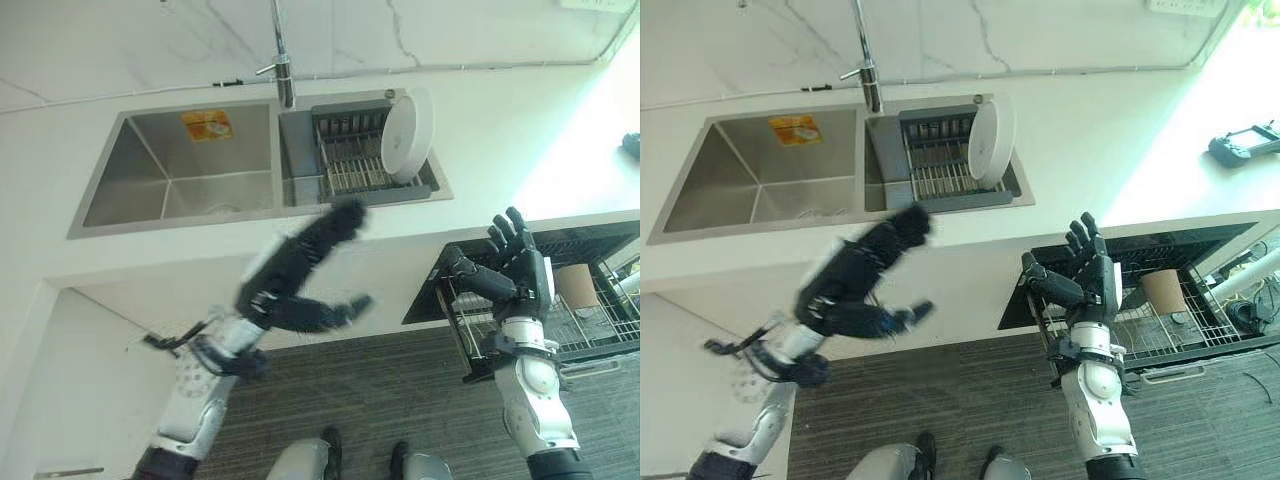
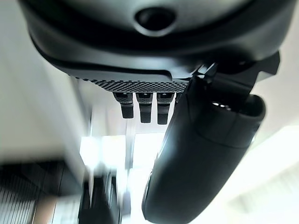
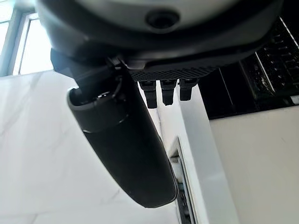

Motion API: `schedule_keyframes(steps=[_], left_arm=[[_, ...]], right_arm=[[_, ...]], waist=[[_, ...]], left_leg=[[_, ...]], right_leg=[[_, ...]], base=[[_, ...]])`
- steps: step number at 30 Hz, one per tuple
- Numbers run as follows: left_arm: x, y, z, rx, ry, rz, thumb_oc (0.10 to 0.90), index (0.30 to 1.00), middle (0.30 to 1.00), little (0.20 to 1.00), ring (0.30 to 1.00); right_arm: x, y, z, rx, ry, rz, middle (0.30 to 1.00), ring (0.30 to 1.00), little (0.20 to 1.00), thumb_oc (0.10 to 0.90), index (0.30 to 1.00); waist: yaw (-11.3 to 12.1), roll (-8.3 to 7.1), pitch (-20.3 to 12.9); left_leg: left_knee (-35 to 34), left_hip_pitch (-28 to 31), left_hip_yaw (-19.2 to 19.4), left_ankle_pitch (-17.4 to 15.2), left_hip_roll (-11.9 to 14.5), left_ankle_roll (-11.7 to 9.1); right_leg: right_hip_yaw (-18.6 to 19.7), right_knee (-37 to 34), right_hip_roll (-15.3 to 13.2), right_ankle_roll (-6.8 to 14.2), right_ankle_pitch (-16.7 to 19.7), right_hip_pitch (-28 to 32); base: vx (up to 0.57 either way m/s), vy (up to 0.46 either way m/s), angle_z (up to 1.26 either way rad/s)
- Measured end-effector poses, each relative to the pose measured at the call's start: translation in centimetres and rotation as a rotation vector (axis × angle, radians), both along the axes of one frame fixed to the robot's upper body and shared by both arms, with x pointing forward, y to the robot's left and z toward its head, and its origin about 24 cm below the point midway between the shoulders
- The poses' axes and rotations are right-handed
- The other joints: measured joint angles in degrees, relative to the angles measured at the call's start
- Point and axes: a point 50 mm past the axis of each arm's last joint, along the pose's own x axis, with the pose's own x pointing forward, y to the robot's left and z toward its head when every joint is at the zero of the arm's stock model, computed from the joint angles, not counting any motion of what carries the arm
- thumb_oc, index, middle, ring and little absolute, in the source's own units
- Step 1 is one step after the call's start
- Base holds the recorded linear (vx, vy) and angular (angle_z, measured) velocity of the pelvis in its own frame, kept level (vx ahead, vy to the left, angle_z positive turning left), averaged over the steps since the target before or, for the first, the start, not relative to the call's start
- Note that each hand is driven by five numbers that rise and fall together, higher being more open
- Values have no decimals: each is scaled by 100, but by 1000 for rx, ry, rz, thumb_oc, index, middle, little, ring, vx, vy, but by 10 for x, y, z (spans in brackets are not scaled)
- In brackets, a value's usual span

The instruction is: Place the dishes in the dishwasher.

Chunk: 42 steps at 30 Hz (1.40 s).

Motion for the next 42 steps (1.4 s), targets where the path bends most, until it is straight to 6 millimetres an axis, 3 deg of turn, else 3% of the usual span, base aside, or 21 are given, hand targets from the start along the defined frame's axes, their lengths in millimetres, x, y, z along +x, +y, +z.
schedule_keyframes(steps=[3, 10, 13, 17, 18, 19, 20, 21, 22, 24, 25, 30, 31, 32, 33, 34, 35, 36, 37, 38, 42], left_arm=[[-2, 7, -46, 172, 154, 13, 800, 900, 900, 900, 900], [-17, 52, -126, 369, 461, 251, 800, 900, 900, 900, 900], [-44, 68, -167, 508, 621, 350, 800, 900, 900, 900, 900], [-121, 94, -237, 577, 1030, 708, 800, 900, 900, 900, 900], [-127, 98, -242, 531, 1076, 790, 800, 900, 900, 900, 900], [-114, 105, -238, 481, 1054, 889, 800, 900, 900, 900, 900], [-102, 108, -233, 456, 1017, 919, 800, 900, 900, 900, 900], [-89, 105, -228, 455, 977, 904, 800, 900, 900, 900, 900], [-83, 101, -229, 507, 982, 869, 800, 900, 900, 900, 900], [-92, 88, -247, 502, 1190, 874, 800, 900, 900, 900, 900], [-95, 85, -253, 364, 1321, 946, 800, 900, 900, 900, 900], [-101, 90, -259, 240, 1519, 1035, 800, 900, 900, 900, 900], [-102, 90, -260, 258, 1534, 1033, 800, 900, 900, 900, 900], [-104, 89, -261, 291, 1545, 1027, 800, 900, 900, 900, 900], [-106, 91, -261, 299, 1548, 1036, 800, 900, 900, 900, 900], [-104, 92, -261, 320, 1551, 1033, 800, 900, 900, 900, 900], [-108, 88, -263, 328, 1573, 1019, 800, 900, 900, 900, 900], [-109, 88, -263, 333, 1577, 1016, 800, 900, 900, 900, 900], [-109, 94, -262, 365, 1565, 1019, 800, 900, 900, 900, 900], [-111, 100, -262, 391, 1559, 1028, 800, 900, 900, 900, 900], [-116, 106, -262, 396, 1576, 1049, 800, 900, 900, 900, 900]], right_arm=[[-1, -15, 5, -46, 1, -1, 900, 900, 900, 800, 900], [-1, -34, -3, -15, 36, -46, 900, 900, 900, 800, 900], [-1, -32, -3, -25, 37, -23, 900, 900, 900, 800, 900], [4, -22, -6, -73, 66, 68, 900, 900, 900, 800, 900], [5, -18, -8, -73, 70, 86, 900, 900, 900, 800, 900], [5, -16, -10, -58, 68, 89, 900, 900, 900, 800, 900], [3, -15, -16, -46, 83, 84, 900, 900, 900, 800, 900], [2, -14, -16, -46, 82, 88, 900, 900, 900, 800, 900], [4, -10, -14, -44, 74, 97, 900, 900, 900, 800, 900], [13, -4, -4, -52, 46, 117, 900, 900, 900, 800, 900], [23, 1, 8, -70, 21, 131, 900, 900, 900, 800, 900], [24, -11, 10, -77, 58, 83, 900, 900, 900, 800, 900], [24, -15, 13, -83, 54, 74, 900, 900, 900, 800, 900], [24, -18, 14, -82, 60, 61, 900, 900, 900, 800, 900], [23, -18, 12, -74, 71, 61, 900, 900, 900, 800, 900], [17, -19, 6, -75, 99, 64, 900, 900, 900, 800, 900], [12, -19, 8, -89, 93, 81, 900, 900, 900, 800, 900], [11, -18, 10, -91, 82, 89, 900, 900, 900, 800, 900], [10, -17, 11, -91, 77, 92, 900, 900, 900, 800, 900], [8, -19, 10, -82, 79, 66, 900, 900, 900, 800, 900], [8, -26, 12, -86, 77, 32, 900, 900, 900, 800, 900]], waist=[[-269, 58, -34], [-243, 116, -70], [-246, 123, -75], [-228, -2, -56], [-104, -82, -28], [-48, -257, 158], [103, -228, 192], [143, -137, 237], [119, -85, 256], [73, 183, 251], [74, 245, 371], [50, 114, 299], [45, 158, 258], [15, 173, 246], [12, 96, 260], [-58, 149, 282], [-90, 306, 288], [-103, 348, 282], [-75, 248, 268], [-60, 277, 243], [-39, 276, 224]], left_leg=[[-147, 86, 31, 65, 134, -103], [-415, 260, -3, 215, 319, -333], [-441, 271, -15, 250, 393, -391], [-625, 562, -15, 352, 487, -604], [-460, 554, 52, 359, 534, -744], [939, -122, -129, 380, 565, -851], [2298, -910, -438, 673, 683, -861], [2816, -1233, -463, 628, 624, -717], [2461, -1225, -390, 371, 317, -512], [112, -677, -489, 361, -169, -433], [-166, -752, -608, 464, -118, -578], [-296, -715, -253, 654, -212, -230], [-390, -601, -294, 633, -308, -97], [-708, -328, -363, 805, -479, 343], [-806, -186, -484, 994, -449, 392], [-921, 88, -726, 967, -347, 429], [-970, 281, -741, 930, -251, 456], [-877, 278, -704, 904, -224, 416], [-635, 268, -671, 728, -249, 146], [-453, 240, -748, 424, -103, -141], [-109, 103, -728, -79, 56, -160]], right_leg=[[37, -30, 150, -110, -38, 6], [44, -66, 373, -344, -93, 60], [43, -62, 456, -426, -123, 31], [97, 393, 569, -643, -477, -25], [192, 681, 624, -837, -640, -143], [296, 849, 701, -1058, -723, -178], [333, 854, 847, -1182, -717, -169], [326, 849, 950, -1119, -722, -116], [361, 819, 962, -1004, -707, -82], [473, 635, 1078, -909, -651, -31], [436, 772, 1172, -1223, -659, -117], [656, 59, 1417, -1003, -654, 555], [652, -36, 1450, -1055, -620, 633], [582, 52, 1493, -997, -652, 651], [551, 173, 1472, -877, -714, 659], [375, 1046, 1310, -705, -953, 258], [426, 919, 991, -603, -1069, 77], [451, 560, 779, -448, -908, -11], [443, -382, 415, -228, 20, 19], [326, -389, 503, -292, 275, 93], [207, -419, 705, -457, 179, 125]], base=[[40, -90, -15], [34, -104, -3], [31, -151, -3], [47, -339, -8], [17, -234, 4], [100, -91, 7], [202, 52, 9], [256, 117, -8], [226, 104, -30], [219, 106, -96], [255, 167, -102], [268, 196, -40], [218, 173, -28], [192, 161, -21], [181, 200, -8], [124, 164, -9], [111, 167, -7], [49, 75, -13], [46, 86, 5], [38, 87, 8], [55, 67, -1]])
